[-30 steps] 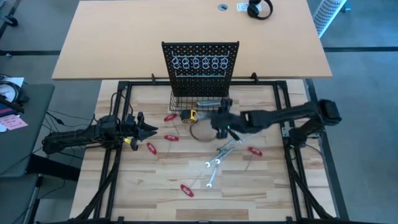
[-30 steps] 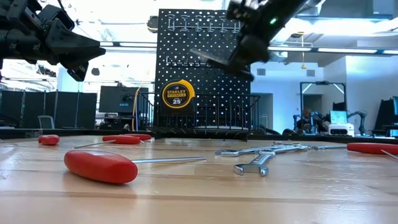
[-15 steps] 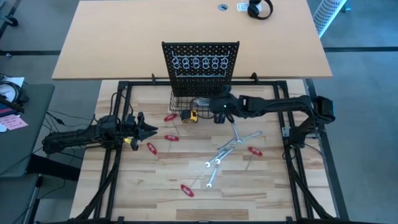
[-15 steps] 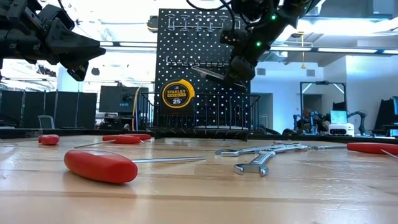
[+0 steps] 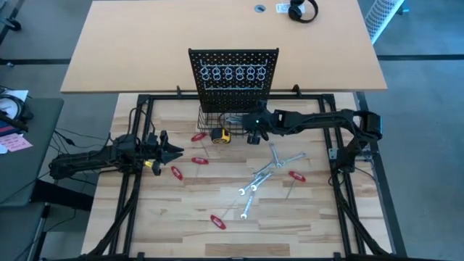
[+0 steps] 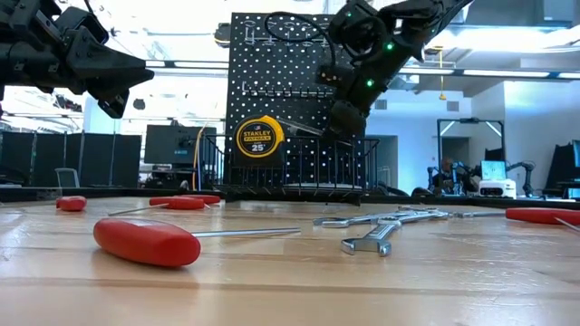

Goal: Hang tools onto peg board
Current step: Put the cutter into the pegboard

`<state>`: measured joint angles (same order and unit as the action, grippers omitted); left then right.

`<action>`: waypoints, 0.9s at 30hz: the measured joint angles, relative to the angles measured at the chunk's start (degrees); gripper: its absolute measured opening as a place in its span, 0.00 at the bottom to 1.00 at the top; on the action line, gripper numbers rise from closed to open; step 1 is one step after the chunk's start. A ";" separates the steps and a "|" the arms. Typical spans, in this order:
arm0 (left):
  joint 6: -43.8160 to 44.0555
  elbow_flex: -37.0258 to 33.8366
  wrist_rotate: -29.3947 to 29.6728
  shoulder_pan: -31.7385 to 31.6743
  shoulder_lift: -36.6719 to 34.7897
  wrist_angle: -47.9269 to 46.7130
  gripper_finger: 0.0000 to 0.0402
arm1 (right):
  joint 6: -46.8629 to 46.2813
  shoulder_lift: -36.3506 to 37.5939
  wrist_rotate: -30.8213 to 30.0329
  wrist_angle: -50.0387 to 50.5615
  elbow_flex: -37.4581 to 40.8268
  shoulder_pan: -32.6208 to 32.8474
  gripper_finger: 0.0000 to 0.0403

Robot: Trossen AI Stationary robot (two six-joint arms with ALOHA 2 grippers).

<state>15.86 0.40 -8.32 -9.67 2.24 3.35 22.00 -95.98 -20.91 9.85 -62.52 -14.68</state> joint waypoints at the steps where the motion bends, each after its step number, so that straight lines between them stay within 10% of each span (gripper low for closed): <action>1: 0.00 0.00 0.00 0.00 0.00 -0.04 0.19 | -0.50 0.01 0.00 -0.04 0.00 -0.16 0.39; 27: 0.00 0.00 0.00 -0.02 0.00 -0.01 0.19 | -13.50 0.02 0.02 2.34 0.00 -2.44 0.42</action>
<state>15.86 0.40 -8.32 -9.69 2.24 3.33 8.50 -95.96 -20.88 12.19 -62.52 -17.12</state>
